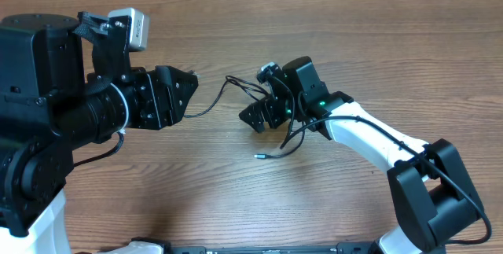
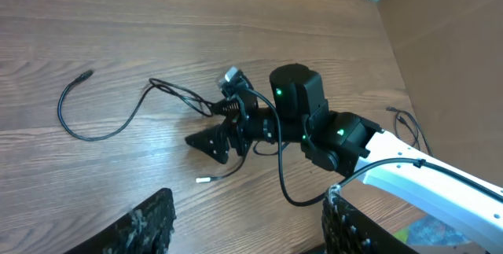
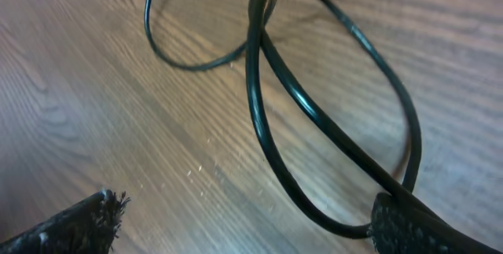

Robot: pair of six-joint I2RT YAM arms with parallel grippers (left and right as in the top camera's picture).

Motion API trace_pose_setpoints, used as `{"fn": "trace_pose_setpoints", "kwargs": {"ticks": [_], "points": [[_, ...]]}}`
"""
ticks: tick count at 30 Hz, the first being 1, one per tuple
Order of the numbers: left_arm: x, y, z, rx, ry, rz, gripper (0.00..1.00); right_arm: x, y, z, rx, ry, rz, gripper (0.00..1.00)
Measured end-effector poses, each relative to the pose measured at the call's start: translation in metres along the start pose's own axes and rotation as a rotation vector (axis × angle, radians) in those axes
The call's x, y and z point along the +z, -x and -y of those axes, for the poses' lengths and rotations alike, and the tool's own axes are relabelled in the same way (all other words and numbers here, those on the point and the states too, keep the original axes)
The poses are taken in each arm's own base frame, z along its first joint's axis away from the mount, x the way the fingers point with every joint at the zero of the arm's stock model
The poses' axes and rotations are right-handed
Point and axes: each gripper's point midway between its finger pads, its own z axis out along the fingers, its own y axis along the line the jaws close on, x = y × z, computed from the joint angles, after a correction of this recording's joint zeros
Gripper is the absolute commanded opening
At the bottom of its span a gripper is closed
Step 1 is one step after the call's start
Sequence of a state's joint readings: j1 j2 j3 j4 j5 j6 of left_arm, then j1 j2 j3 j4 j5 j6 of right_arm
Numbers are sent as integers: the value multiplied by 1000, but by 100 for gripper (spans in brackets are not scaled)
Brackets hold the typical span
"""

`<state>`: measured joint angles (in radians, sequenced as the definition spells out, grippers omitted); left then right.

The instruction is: Untangle cables

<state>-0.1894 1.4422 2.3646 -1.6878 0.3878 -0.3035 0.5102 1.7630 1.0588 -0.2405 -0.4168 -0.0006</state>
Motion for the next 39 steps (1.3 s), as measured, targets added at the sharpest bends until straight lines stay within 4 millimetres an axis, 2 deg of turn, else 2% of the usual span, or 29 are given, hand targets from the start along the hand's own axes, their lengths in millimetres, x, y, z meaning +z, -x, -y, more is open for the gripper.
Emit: {"fn": "trace_pose_setpoints", "kwargs": {"ticks": [4,8,12,18,19,21,23,27,30,31,32,33,36,39], "points": [[0,0,0,0,0,0,62,0,10,1,-20,-10,41,100],[1,0,0,-1,1,-3,63,0,17,3,-37,-19,69,93],[2,1,-1,-2,2,-5,64,8,11,8,-32,-26,49,84],[3,1,-1,-3,2,-7,64,16,4,13,-23,-30,30,82],[3,1,-1,-3,2,-7,64,16,5,13,-24,-30,32,78],[3,1,-1,-3,2,-7,64,17,7,13,-33,-29,40,61],[3,1,-1,-3,2,-7,64,17,9,13,-38,-29,50,53],[3,1,-1,-3,2,-7,64,23,6,16,-21,-30,43,50],[3,1,-1,-3,2,-7,65,33,-3,21,9,-31,19,60],[3,1,-1,-3,2,-7,65,36,-7,23,23,-32,10,56],[3,1,-1,-3,2,-7,65,40,-10,25,30,-32,1,20],[3,1,-1,-3,2,-6,65,43,-13,27,40,-34,-7,4],[3,1,-1,-3,2,-6,66,49,-22,30,73,-32,-29,4],[3,1,-1,-3,2,-6,66,50,-18,27,78,-14,-17,4]]}}
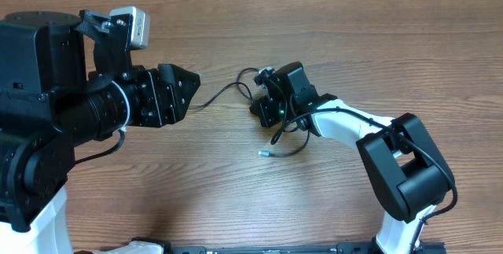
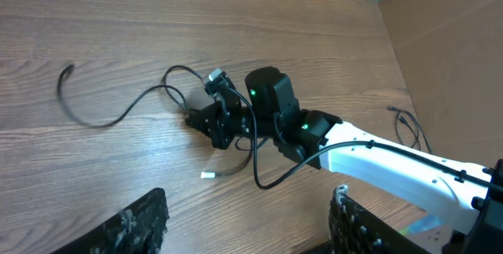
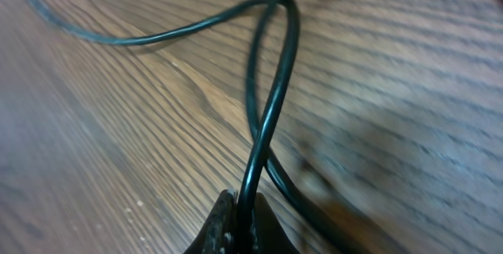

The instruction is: Untangle cables

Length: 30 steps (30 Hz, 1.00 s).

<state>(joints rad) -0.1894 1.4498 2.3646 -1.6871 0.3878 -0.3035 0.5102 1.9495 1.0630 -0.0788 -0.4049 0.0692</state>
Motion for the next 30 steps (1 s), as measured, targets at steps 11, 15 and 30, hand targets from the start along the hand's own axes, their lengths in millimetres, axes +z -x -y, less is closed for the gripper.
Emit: {"fn": "trace_pose_setpoints", "kwargs": {"ticks": [11,15,30], "points": [[2,1,-1,-2,2,-6,67,-48,69,-53,-66,163,164,4],[10,3,-3,-10,7,-24,66,-89,90,-75,-68,186,234,4],[36,8,-13,-36,26,-84,69,-227,122,-67,25,-179,501,4]]}}
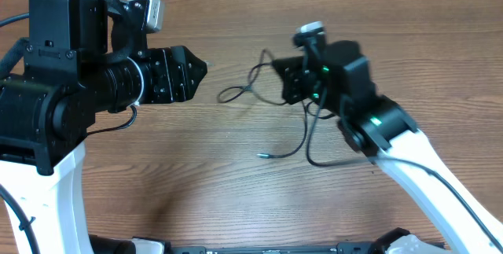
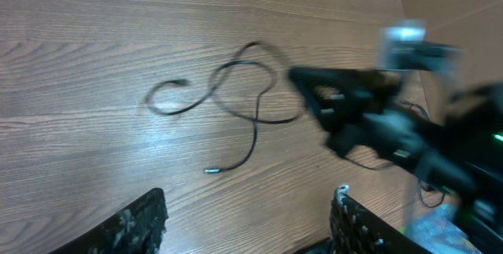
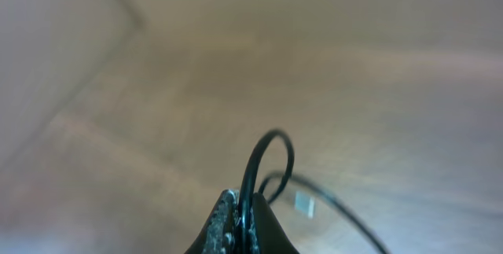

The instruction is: Untangle cables

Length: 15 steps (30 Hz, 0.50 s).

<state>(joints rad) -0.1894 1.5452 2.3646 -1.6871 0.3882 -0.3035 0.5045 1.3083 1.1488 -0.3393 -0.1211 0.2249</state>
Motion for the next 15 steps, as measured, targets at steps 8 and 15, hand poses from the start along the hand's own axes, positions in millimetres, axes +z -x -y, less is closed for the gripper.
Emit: {"fn": "trace_pose_setpoints", "kwargs": {"ticks": [8,15], "points": [[0,-4,14,-2,-84,-29,67,-74,59,12,-113,-168,253,4],[22,-3,22,-43,-162,-115,63,-89,61,-13,-247,-56,261,4]]}}
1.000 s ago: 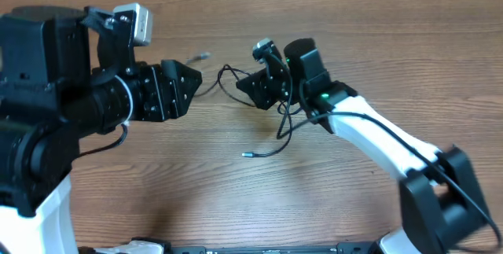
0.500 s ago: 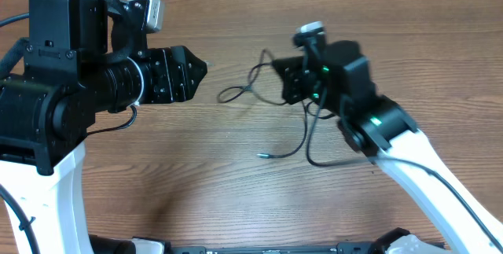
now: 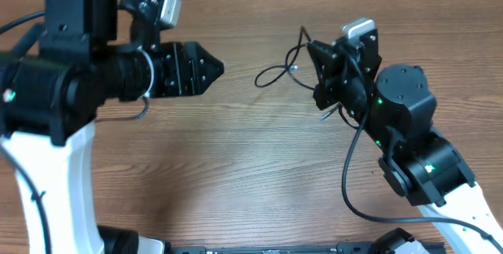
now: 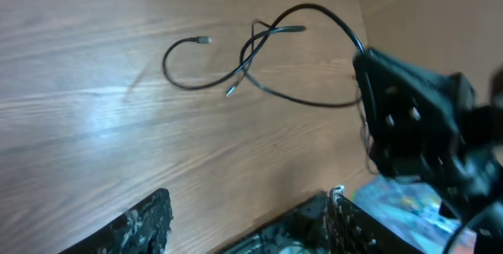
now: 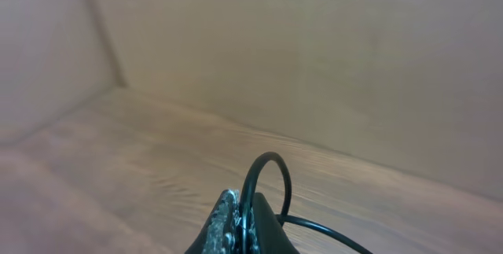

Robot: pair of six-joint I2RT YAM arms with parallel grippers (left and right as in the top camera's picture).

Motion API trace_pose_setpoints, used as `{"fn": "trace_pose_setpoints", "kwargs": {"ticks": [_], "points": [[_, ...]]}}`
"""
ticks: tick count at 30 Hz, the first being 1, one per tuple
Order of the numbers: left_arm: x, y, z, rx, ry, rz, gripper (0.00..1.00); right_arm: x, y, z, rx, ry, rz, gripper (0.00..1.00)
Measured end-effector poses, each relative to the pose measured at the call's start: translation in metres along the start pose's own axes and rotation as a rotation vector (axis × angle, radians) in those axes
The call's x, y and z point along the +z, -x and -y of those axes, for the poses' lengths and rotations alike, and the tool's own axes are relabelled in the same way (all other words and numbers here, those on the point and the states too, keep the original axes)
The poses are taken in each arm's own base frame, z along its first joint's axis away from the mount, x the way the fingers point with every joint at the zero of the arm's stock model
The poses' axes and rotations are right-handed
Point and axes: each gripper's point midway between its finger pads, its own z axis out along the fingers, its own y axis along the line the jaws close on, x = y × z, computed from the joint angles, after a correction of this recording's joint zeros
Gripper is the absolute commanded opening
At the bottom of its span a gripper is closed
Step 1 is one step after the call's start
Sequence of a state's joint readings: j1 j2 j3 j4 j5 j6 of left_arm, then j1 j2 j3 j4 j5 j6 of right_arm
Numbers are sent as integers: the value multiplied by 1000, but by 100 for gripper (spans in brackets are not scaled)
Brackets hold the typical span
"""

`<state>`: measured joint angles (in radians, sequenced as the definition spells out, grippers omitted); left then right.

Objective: Untangle cables
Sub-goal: 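Raise both grippers together, holding the black cable between them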

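Thin black cables [image 3: 275,71] hang tangled from my right gripper [image 3: 315,56], which is shut on one strand and raised above the wooden table [image 3: 236,175]. In the right wrist view the fingers [image 5: 229,221] pinch the cable [image 5: 267,163], which arches just beyond them. The left wrist view shows the cables [image 4: 192,83] as a loop crossing a second strand, with small plugs at the ends. My left gripper [image 3: 214,68] is open, left of the tangle and apart from it; its fingers [image 4: 149,221] frame bare wood.
Cardboard walls [image 5: 314,57] stand behind the table. The right arm's own black lead [image 3: 351,177] hangs below its wrist. Something blue [image 4: 397,200] lies at the table's right edge in the left wrist view.
The right gripper, still shut on the cable, is farther right and higher. The tangle has shifted right with it, and the plug end that lay lower on the table is gone from there.
At first the right gripper was open, low over a cable loop at mid-table. Then it was shut on that loop. Later it stood raised and farther back-right with the cable in tow, and now higher still; the left gripper stayed open throughout.
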<state>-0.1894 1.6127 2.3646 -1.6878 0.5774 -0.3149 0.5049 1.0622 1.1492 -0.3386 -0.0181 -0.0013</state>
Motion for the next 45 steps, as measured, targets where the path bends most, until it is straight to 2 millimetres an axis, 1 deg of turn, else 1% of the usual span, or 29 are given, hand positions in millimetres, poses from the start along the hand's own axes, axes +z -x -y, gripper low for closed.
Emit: {"fn": "trace_pose_setpoints", "kwargs": {"ticks": [2,3,5,8,12,15,18,21,22,23,24,26,27,28,31,32,36,40,43,45], "points": [[12,3,-2,1,-18,-35,63,-6,3,-8,-11,47,7,4],[18,5,-3,19,-28,-53,61,-9,5,-12,-9,65,13,4],[30,8,-6,66,-46,-87,60,-15,7,-16,7,90,18,4],[41,10,-10,128,-62,-117,59,-21,9,-20,35,111,25,4],[45,10,-10,224,-77,-127,59,-26,16,-23,98,129,47,4],[46,9,-7,292,-91,-129,59,-29,26,-30,148,171,78,4],[48,7,-6,327,-97,-135,60,-33,33,-38,193,225,96,4],[50,4,-4,353,-104,-145,60,-34,35,-43,224,255,99,4],[51,3,-2,359,-108,-150,57,-34,35,-44,235,262,97,4],[52,1,0,367,-112,-154,51,-35,36,-45,239,267,99,4],[53,-1,2,375,-116,-159,43,-35,37,-46,244,271,102,4],[56,-5,8,399,-129,-171,29,-35,39,-47,262,280,107,4],[57,-7,11,413,-133,-177,26,-36,40,-48,272,287,110,4],[58,-9,14,431,-138,-182,25,-37,42,-49,284,296,116,4],[61,-14,19,457,-145,-196,25,-39,49,-54,305,333,134,4],[62,-15,20,465,-144,-199,27,-40,51,-56,312,345,139,4],[63,-15,19,476,-135,-200,34,-42,52,-60,329,371,134,4],[67,-14,16,471,-129,-208,38,-43,52,-62,342,383,129,4],[70,-13,14,467,-126,-217,42,-45,56,-64,361,396,131,4],[73,-13,13,465,-125,-222,42,-48,60,-65,365,408,137,4]]}}
